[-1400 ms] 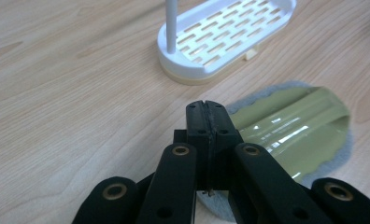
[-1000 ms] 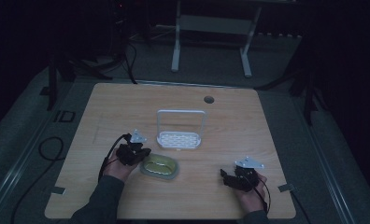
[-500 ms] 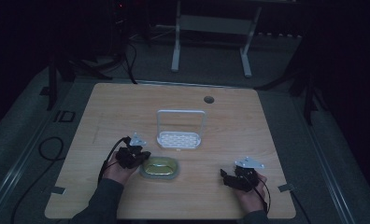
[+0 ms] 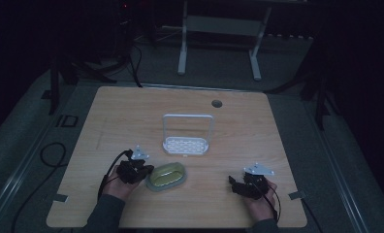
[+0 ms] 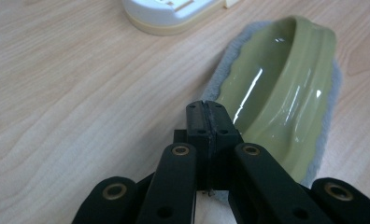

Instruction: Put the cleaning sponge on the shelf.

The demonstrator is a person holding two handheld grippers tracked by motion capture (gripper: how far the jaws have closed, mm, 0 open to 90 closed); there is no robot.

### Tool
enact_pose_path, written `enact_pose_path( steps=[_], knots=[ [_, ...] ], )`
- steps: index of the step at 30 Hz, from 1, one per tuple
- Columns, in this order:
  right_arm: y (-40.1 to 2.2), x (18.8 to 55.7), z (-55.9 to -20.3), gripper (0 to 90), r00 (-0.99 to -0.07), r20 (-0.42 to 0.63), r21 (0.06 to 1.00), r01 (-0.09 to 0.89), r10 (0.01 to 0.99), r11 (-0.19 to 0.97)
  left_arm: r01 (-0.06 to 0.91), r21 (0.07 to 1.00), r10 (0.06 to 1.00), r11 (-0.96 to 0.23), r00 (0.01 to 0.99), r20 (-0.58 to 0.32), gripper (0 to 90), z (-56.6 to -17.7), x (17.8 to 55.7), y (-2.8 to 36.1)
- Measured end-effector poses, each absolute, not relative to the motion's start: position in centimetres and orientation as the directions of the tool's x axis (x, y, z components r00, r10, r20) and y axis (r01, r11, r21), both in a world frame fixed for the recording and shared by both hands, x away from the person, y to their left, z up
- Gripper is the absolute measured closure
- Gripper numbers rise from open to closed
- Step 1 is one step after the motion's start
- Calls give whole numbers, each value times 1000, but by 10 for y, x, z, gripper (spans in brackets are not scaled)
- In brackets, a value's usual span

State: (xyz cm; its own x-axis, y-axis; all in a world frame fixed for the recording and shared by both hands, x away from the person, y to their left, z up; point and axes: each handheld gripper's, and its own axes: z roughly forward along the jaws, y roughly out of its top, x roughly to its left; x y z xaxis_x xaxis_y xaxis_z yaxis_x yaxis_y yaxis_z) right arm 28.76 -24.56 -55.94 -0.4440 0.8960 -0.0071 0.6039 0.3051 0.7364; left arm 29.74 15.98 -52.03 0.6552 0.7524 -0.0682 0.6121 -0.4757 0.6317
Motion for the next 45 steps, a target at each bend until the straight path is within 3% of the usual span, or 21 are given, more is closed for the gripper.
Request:
enact_pose_path(
  steps=[13, 33, 45],
  knots=[
    [-246, 288, -559, 265, -444, -7, 737, 604, 896, 305, 604, 611, 718, -511, 691, -82, 891, -513, 285, 150],
    [-246, 288, -559, 265, -444, -7, 737, 603, 896, 305, 602, 589, 689, -539, 717, -102, 723, -487, 294, 140],
    [-246, 288, -559, 265, -444, -7, 737, 604, 896, 305, 604, 572, 671, -555, 731, -121, 681, -480, 300, 133]
  ],
)
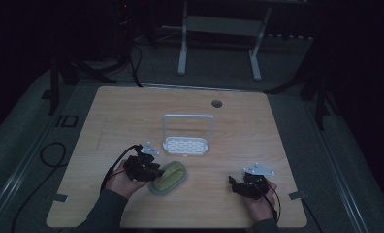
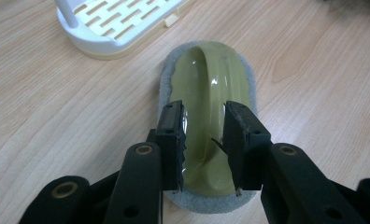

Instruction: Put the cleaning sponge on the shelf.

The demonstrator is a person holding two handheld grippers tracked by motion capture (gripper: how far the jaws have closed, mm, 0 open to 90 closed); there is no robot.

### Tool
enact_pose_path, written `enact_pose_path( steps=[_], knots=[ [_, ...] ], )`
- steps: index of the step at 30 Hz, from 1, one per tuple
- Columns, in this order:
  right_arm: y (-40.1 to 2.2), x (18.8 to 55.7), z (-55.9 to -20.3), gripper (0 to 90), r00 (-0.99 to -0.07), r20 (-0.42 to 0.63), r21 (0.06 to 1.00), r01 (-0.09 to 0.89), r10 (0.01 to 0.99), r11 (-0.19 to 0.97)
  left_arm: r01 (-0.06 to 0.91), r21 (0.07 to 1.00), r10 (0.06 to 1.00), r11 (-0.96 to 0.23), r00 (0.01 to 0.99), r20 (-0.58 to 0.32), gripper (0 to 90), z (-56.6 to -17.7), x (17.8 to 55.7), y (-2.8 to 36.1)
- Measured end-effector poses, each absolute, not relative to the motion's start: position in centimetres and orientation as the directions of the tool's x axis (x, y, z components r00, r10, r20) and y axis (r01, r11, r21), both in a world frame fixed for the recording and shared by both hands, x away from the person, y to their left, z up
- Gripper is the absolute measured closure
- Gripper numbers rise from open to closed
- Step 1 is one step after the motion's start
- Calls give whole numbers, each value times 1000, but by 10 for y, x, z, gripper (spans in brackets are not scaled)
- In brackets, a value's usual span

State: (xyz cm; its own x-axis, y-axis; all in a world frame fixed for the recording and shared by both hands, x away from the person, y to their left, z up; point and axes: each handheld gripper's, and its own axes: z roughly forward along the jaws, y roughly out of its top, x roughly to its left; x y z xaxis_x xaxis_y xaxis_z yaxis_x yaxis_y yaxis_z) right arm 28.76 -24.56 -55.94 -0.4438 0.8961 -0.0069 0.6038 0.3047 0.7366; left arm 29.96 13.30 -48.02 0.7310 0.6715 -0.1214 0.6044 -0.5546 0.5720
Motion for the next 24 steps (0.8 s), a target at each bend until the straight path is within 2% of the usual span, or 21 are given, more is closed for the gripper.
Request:
enact_pose_path(
  steps=[24],
  knots=[
    [-245, 288, -559, 265, -443, -6, 737, 604, 897, 303, 607, 513, 648, -607, 752, -123, 643, -473, 310, 116]
  ],
)
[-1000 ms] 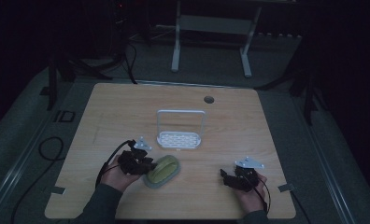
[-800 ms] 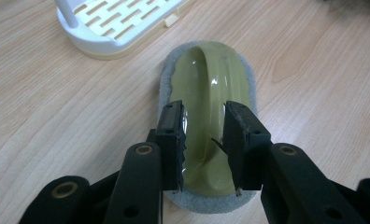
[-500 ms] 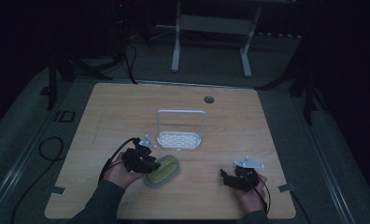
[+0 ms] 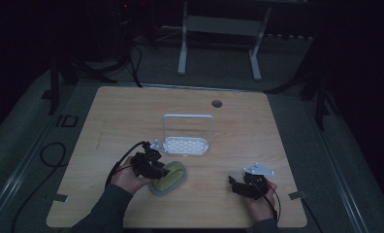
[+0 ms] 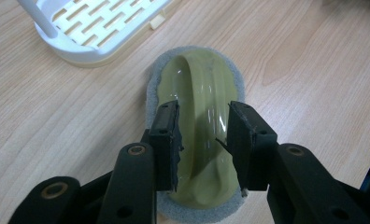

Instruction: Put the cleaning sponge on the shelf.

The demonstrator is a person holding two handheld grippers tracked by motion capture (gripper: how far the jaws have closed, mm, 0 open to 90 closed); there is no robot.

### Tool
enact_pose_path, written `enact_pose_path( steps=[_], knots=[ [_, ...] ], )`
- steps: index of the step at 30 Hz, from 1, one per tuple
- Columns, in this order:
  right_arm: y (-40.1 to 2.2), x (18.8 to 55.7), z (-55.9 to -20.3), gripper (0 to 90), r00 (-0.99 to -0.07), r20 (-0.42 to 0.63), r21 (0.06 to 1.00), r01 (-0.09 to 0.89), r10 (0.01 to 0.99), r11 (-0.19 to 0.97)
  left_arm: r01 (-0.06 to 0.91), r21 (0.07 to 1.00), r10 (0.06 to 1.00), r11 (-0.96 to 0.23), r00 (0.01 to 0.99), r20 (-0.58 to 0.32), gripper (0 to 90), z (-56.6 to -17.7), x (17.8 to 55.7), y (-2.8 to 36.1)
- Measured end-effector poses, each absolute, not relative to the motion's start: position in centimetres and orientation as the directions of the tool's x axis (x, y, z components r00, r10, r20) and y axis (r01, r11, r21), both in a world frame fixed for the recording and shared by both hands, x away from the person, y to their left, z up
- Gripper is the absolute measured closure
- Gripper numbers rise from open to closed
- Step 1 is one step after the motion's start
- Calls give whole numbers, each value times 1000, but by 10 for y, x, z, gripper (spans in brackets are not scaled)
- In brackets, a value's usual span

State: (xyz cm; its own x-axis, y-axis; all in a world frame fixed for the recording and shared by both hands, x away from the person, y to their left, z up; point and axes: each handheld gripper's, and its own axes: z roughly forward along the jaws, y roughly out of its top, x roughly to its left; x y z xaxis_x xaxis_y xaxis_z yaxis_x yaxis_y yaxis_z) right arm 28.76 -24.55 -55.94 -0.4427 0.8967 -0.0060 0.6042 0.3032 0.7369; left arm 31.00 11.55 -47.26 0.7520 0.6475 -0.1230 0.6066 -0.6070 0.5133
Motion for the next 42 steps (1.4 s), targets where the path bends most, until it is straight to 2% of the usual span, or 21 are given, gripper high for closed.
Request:
enact_pose_path(
  steps=[42],
  knots=[
    [-246, 288, -560, 265, -445, -10, 738, 601, 895, 307, 619, 387, 628, -683, 769, -120, 621, -475, 326, 92]
  ],
)
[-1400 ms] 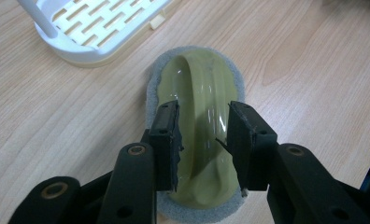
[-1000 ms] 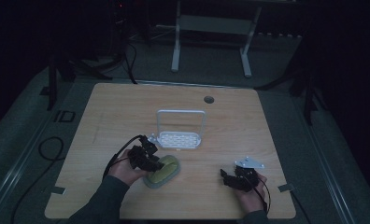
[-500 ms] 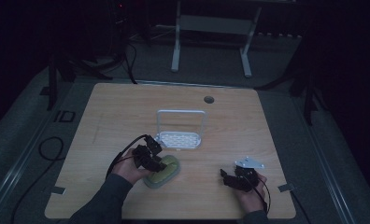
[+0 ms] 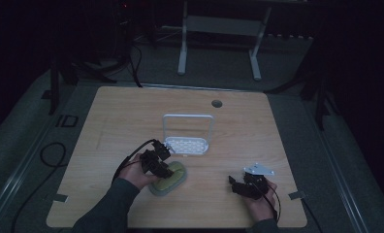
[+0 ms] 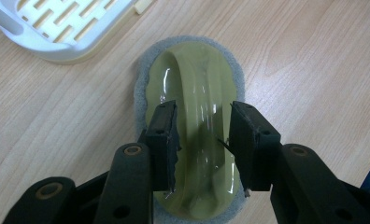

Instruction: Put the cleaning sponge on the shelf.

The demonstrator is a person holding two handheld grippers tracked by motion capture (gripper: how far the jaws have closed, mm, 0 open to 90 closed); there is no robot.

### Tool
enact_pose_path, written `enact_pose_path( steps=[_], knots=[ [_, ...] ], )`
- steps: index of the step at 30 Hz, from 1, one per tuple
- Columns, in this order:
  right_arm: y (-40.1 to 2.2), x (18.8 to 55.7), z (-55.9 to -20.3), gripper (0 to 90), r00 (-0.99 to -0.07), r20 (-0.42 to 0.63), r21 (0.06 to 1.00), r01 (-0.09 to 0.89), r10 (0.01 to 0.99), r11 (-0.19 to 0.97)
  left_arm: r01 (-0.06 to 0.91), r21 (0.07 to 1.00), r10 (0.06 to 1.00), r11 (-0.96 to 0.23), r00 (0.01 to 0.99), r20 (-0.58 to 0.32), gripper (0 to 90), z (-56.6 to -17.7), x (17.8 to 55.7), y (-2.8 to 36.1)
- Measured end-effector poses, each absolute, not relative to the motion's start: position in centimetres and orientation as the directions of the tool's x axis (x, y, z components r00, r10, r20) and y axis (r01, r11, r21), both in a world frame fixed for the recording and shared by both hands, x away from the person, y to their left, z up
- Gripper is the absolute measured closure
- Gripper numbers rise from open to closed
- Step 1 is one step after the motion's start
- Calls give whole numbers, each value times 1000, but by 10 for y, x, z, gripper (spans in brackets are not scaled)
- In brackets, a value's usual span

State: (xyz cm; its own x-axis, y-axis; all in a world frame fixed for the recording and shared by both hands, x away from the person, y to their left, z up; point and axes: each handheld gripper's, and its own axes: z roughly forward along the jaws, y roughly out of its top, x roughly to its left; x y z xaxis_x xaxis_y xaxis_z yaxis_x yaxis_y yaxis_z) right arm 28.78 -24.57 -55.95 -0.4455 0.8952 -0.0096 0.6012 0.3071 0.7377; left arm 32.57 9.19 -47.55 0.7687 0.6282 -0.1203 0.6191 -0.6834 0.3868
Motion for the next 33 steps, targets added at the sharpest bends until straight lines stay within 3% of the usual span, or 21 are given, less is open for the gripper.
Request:
enact_pose_path(
  steps=[33],
  knots=[
    [-246, 288, -559, 265, -445, -9, 738, 602, 896, 306, 640, 288, 626, -713, 765, -152, 621, -478, 336, 85]
  ],
)
